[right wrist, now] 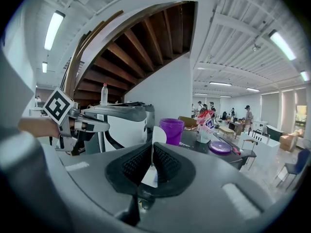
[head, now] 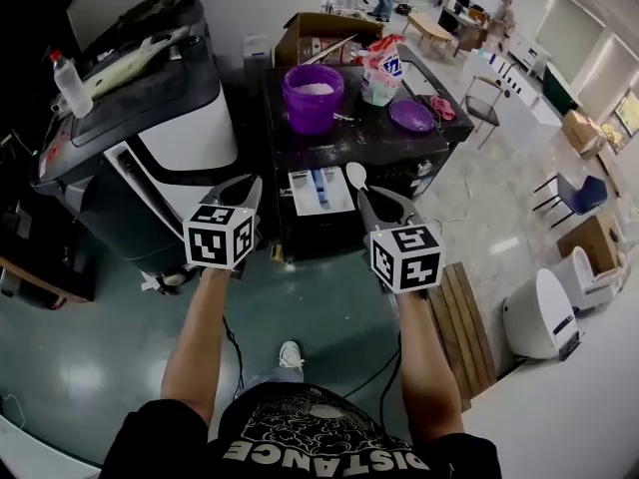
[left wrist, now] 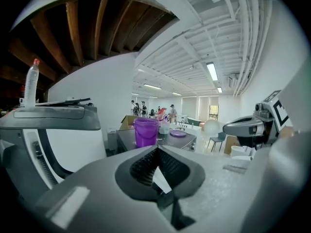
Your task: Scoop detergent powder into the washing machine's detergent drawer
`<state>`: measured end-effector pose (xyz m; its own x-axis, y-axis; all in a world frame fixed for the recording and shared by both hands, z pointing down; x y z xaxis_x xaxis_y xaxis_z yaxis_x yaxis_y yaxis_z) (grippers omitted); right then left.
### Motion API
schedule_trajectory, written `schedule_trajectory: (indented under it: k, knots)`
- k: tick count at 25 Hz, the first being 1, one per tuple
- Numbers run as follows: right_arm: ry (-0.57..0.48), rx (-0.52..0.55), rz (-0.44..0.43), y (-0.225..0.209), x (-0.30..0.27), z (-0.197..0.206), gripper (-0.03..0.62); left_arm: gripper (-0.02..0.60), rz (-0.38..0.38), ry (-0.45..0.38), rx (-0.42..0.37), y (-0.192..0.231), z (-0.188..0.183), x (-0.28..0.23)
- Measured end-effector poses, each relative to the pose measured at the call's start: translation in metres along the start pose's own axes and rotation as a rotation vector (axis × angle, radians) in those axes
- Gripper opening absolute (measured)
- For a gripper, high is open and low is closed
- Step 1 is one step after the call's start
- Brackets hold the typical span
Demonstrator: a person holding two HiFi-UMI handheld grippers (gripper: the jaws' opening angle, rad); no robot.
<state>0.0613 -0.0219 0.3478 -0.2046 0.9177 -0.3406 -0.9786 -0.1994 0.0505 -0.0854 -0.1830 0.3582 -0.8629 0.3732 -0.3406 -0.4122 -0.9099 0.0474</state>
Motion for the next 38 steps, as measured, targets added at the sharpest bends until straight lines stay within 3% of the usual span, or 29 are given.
schedule_trajectory:
  k: [7,19,29,38]
  knots:
    - [0.016,0.012,0.010,0.002,-0.043,-0.023,0.037,0.000,0.026,-0.003,0.023,0.037,-0.011,-0.029]
    - [-0.017,0.043,0.023,-0.018,-0.092,-0.043,0.037,0.000,0.068,-0.028,-0.017,0.060,-0.025,-0.078]
    - [-0.010,0.147,-0.054,-0.052,-0.159,-0.075,0.037,0.000,0.039,-0.017,-0.044,0.080,-0.035,-0.127]
    - [0.077,0.280,-0.157,-0.102,-0.241,-0.103,0.037,0.000,-0.023,0.006,-0.017,0.098,-0.059,-0.191]
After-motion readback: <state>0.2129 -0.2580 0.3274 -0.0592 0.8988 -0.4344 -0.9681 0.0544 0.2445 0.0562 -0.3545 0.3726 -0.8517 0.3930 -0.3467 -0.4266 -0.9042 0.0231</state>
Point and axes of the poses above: the fingertips, and each gripper's own axes: x backward along the fingers, y to its left, z out of its underside, the point moved 3 cm from there along x, backward along the fingers, and after that the axes turned 2 degrees about y, right-handed, at the moved point
